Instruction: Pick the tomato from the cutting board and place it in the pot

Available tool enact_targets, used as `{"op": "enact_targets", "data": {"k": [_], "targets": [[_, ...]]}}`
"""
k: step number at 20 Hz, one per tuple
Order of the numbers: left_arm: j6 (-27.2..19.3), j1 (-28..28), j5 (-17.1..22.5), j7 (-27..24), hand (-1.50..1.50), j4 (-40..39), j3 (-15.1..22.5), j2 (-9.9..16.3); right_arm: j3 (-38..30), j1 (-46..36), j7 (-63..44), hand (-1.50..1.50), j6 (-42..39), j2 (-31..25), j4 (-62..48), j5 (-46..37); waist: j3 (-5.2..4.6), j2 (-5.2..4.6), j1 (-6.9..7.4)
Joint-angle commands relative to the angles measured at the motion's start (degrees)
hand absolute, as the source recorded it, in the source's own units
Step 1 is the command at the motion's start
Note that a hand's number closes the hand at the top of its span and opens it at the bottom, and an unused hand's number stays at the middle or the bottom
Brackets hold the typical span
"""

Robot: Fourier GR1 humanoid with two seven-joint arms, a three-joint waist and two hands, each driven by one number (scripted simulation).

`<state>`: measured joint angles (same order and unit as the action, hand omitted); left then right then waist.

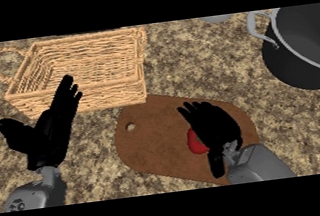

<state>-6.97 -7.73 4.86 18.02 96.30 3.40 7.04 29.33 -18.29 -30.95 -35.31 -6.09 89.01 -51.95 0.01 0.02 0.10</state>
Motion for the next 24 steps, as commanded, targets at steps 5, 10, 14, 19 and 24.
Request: {"op": "enact_targets", "data": {"k": [5,10,14,19,24], "targets": [[-0.14,-1.01,0.08,4.89,0.00,3.27,-0.77,-0.18,0.56,0.34,12.41,1.50,8.52,1.00,-5.36,-1.81,0.01,-0.02,0.13],[2.41,1.66,0.13,1.34,0.00,2.45,-1.59,-0.25,0.81,2.30,13.93,1.50,9.18,2.05,-4.33,-4.91,0.00,0.00,0.01],[0.44,-0.85,-1.60,4.61,0.00,3.54,-0.79,-1.38,-3.13,2.74,17.25,1.50,6.69,-1.49,0.26,-3.69,0.00,0.04,-0.14],[-0.93,2.92,-0.73,1.83,0.00,2.16,-4.11,-0.57,-28.92,9.12,2.68,1.50,15.77,-9.46,-3.25,-0.89,0.08,0.33,-6.38],[1.21,3.60,-0.05,1.01,0.00,2.60,-3.55,0.16,-44.34,12.18,-1.43,1.50,21.99,-16.91,-4.50,0.35,0.00,0.23,-3.73]]}}
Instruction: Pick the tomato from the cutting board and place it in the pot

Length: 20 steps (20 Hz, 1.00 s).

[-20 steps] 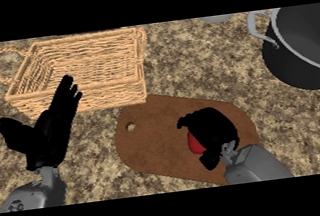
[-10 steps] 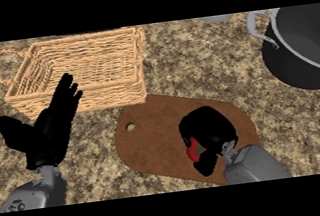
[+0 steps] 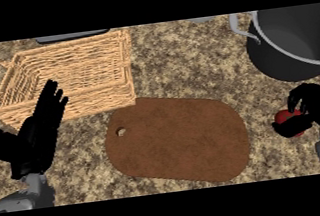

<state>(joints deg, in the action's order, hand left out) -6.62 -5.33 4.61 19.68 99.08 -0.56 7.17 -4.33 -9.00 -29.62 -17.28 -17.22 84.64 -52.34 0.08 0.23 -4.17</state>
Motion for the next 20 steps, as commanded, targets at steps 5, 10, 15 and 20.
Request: {"op": "enact_targets", "data": {"k": [5,10,15,20], "targets": [[-1.46,-3.06,-1.99,2.18,0.00,-0.64,2.73,-1.89,-16.20,5.04,-5.42,1.50,6.44,-9.11,9.81,0.40,-0.11,0.05,2.37],[1.04,1.03,-0.98,-1.69,0.00,-0.25,2.40,-1.45,-21.12,7.71,-3.88,1.50,2.30,-11.90,22.43,5.37,-0.13,0.00,3.46],[1.62,0.31,-0.53,-0.77,0.00,-0.58,2.48,-1.47,-25.29,5.44,-1.22,1.50,-0.44,-17.05,30.28,8.85,-0.13,-0.02,3.66],[0.27,-2.17,-1.86,0.82,0.00,-0.13,3.74,-2.69,-27.39,-5.98,-2.45,1.50,-2.24,-20.74,28.17,14.61,-0.10,-0.18,4.57]]}}
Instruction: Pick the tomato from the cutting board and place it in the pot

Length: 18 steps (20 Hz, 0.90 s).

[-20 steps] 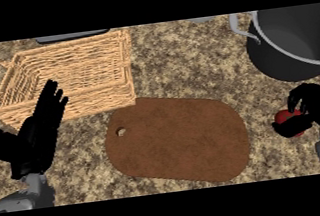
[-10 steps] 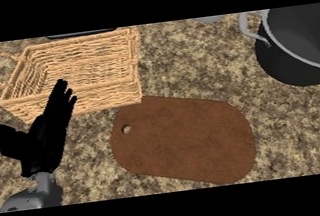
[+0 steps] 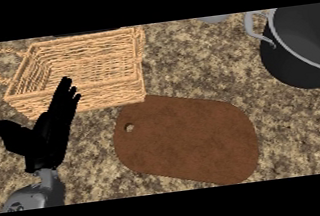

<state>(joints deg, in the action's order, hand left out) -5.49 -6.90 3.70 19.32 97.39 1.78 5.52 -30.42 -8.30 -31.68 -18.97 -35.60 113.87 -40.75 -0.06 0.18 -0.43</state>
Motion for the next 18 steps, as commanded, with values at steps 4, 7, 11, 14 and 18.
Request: {"op": "enact_targets", "data": {"k": [4,7,11,14,18], "targets": [[0.41,-0.33,-0.04,1.49,0.00,1.63,0.19,-0.10,1.71,-15.93,-6.15,1.50,-3.01,-4.79,-5.14,4.14,0.02,-0.24,1.21],[-0.45,-4.76,-0.71,1.45,0.00,-2.73,-0.20,-1.09,7.48,-20.32,-8.88,1.50,-2.04,-4.24,-9.68,1.04,0.02,-0.33,1.01],[0.38,-4.06,0.12,2.83,0.00,-1.02,-0.76,-0.30,8.07,-27.22,-5.25,1.50,2.70,-5.25,-24.46,-0.72,0.05,-0.40,1.44],[0.95,0.61,-1.01,-1.65,0.00,-0.18,0.22,-0.88,8.44,-28.85,-2.86,1.50,3.71,-6.23,-31.84,-1.69,0.05,-0.36,1.39],[2.55,-0.89,0.58,-0.43,0.00,-0.99,-1.18,0.23,11.97,-32.08,-0.65,1.50,9.68,-2.91,-41.00,-4.87,0.06,-0.47,1.54]]}}
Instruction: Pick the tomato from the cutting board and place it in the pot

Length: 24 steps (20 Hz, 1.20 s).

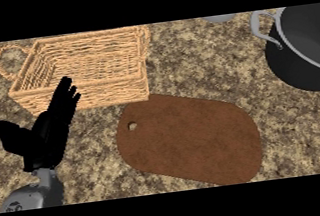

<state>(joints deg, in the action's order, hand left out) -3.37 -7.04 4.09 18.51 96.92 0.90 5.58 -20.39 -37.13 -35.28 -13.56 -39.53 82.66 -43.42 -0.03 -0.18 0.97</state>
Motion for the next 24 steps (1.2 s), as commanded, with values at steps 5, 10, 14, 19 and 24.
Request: {"op": "enact_targets", "data": {"k": [5,10,14,19,24], "targets": [[-1.45,-0.41,-1.74,1.47,0.00,1.79,1.50,-1.37,3.05,-8.88,11.69,1.50,6.70,-2.11,-24.81,-3.98,0.05,-0.24,0.72],[-0.68,0.81,-1.72,-1.67,0.00,-0.84,2.08,-2.32,-2.55,-6.06,7.92,-1.50,11.25,6.80,-28.32,1.91,0.07,-0.15,0.05],[0.52,2.01,-0.33,-0.49,0.00,0.89,-0.25,-0.10,-4.82,-8.60,9.51,-1.50,9.81,6.95,-34.64,5.41,0.06,-0.01,0.10],[0.93,3.82,-0.51,-0.23,0.00,2.73,1.29,-0.85,-10.26,-10.32,15.81,-1.50,18.59,8.68,-36.22,10.10,0.10,0.05,0.35],[-0.62,1.63,-1.15,1.58,0.00,3.65,1.86,-1.92,-14.89,-12.47,21.74,-1.50,29.05,6.33,-34.40,11.83,0.12,0.11,0.16]]}}
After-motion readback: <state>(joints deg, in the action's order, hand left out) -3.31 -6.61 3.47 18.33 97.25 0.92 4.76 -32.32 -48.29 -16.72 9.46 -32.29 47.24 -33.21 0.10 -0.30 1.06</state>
